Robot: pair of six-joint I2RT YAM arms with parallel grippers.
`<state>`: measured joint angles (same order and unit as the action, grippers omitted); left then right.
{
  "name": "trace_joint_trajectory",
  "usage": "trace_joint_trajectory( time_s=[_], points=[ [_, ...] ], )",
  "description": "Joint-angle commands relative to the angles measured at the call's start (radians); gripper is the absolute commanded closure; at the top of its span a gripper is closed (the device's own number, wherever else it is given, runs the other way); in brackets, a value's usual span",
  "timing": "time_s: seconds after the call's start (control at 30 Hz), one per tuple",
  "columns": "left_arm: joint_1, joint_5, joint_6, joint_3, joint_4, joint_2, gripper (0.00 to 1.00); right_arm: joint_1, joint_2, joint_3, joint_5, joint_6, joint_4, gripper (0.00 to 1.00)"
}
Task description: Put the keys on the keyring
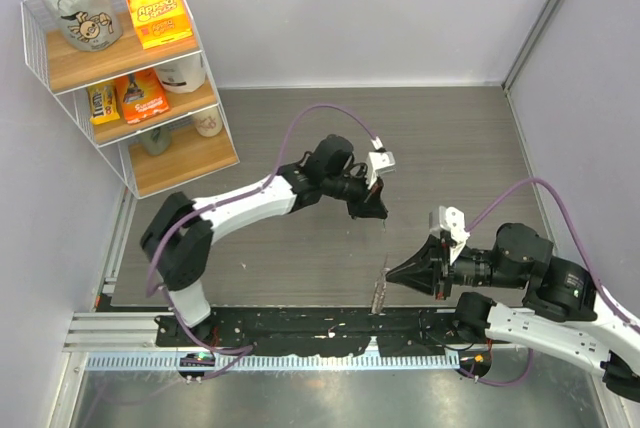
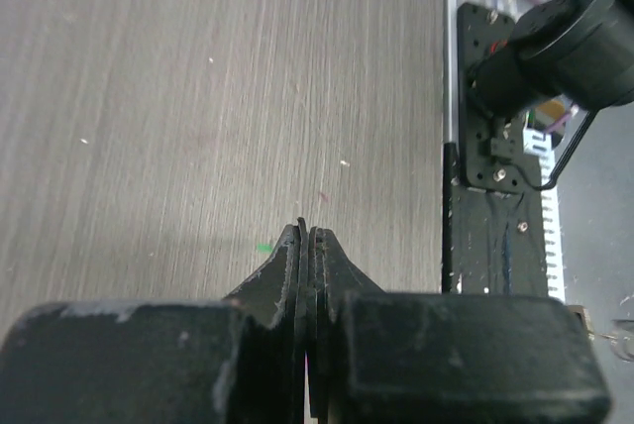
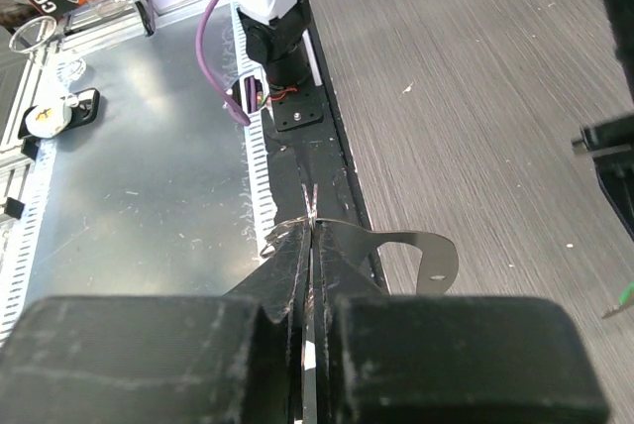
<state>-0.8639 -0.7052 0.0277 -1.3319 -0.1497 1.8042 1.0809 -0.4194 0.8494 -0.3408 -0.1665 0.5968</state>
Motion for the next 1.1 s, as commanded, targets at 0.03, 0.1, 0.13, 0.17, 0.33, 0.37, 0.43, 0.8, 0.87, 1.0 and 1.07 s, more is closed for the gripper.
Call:
trace_joint_trajectory(
  time_s=[0.03, 0.1, 0.13, 0.17, 0.33, 0.37, 0.43, 0.8, 0.87, 1.0, 1.07],
  points=[
    [-0.003, 0.065, -0.112, 0.144, 0.294, -0.204, 1.0, 0.005, -0.024, 0.095, 0.036, 0.048, 0.038, 0.95],
    [-0.003, 0.07, -0.143, 0.203, 0.367, -0.273, 1.0, 0.005, -0.035, 0.118, 0.036, 0.051, 0.052, 0.95],
    [-0.003, 0.073, -0.162, 0.233, 0.404, -0.304, 1.0, 0.005, -0.042, 0.132, 0.034, 0.05, 0.06, 0.95],
    [-0.003, 0.078, -0.178, 0.267, 0.447, -0.343, 1.0, 0.005, -0.048, 0.138, 0.031, 0.053, 0.063, 0.95],
    [-0.003, 0.107, -0.267, 0.425, 0.628, -0.514, 1.0, 0.005, -0.088, 0.189, 0.049, 0.058, 0.086, 0.95],
    [-0.003, 0.11, -0.288, 0.453, 0.65, -0.541, 1.0, 0.002, -0.093, 0.194, 0.059, 0.058, 0.089, 0.95],
    [-0.003, 0.115, -0.327, 0.511, 0.705, -0.61, 1.0, 0.004, -0.107, 0.208, 0.065, 0.062, 0.092, 0.95],
    [-0.009, 0.165, -0.432, 0.665, 0.765, -0.907, 1.0, 0.005, -0.22, 0.283, 0.128, 0.091, 0.07, 0.95],
    [-0.009, 0.193, -0.452, 0.674, 0.74, -0.956, 1.0, 0.005, -0.246, 0.296, 0.151, 0.102, 0.066, 0.95],
    [-0.009, 0.225, -0.489, 0.66, 0.665, -1.025, 1.0, 0.005, -0.278, 0.31, 0.242, 0.148, 0.032, 0.95],
    [-0.009, 0.239, -0.505, 0.654, 0.639, -1.048, 1.0, 0.005, -0.289, 0.313, 0.288, 0.162, 0.008, 0.95]
  ],
)
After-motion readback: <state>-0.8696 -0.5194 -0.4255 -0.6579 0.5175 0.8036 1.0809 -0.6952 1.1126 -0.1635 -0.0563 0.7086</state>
